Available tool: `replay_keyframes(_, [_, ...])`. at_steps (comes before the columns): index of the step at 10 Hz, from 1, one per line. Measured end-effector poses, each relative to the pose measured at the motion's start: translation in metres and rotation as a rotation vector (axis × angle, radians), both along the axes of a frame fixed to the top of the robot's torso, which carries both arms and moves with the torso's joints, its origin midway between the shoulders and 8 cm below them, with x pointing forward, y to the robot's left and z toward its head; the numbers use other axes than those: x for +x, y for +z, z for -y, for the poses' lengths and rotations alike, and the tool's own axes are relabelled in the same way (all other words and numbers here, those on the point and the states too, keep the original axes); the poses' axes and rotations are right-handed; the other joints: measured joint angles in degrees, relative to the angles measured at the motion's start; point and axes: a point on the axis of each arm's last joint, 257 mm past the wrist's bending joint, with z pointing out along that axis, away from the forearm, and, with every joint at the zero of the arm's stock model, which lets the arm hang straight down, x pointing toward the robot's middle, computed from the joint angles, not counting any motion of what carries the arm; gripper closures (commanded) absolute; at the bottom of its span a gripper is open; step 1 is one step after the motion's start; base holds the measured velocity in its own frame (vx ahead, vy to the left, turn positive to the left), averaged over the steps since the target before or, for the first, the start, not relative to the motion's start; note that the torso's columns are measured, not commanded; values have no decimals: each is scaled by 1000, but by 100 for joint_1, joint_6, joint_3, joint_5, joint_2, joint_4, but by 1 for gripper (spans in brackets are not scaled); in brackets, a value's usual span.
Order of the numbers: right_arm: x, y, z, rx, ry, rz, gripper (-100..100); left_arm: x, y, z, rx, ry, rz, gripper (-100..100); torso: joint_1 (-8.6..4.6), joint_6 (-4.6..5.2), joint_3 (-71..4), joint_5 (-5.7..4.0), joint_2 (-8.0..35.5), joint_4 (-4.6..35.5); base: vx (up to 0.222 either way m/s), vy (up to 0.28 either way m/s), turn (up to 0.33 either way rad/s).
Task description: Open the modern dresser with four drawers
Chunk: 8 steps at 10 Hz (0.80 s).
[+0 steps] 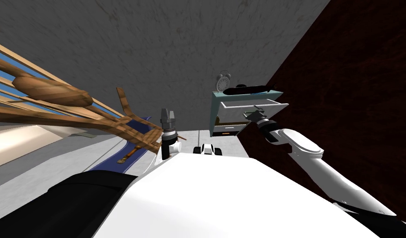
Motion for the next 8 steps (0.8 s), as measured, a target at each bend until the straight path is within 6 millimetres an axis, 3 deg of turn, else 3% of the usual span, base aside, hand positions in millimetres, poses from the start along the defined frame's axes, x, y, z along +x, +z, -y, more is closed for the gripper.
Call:
replay_keyframes(3, [2, 22, 13, -10, 5, 1, -100, 0, 0, 0, 0, 0, 0, 0, -7, 1, 7, -2, 11, 4, -4, 62, 5])
replay_keyframes(4, [2, 23, 13, -8, 5, 1, 0, 0, 0, 0, 0, 0, 0, 0, -17, 1, 7, -5, 9, 3, 0, 8, 0])
replay_keyframes(8, [2, 23, 13, -8, 5, 1, 0, 0, 0, 0, 0, 0, 0, 0, -2, 0, 3, 0, 5, 1, 0, 0, 0])
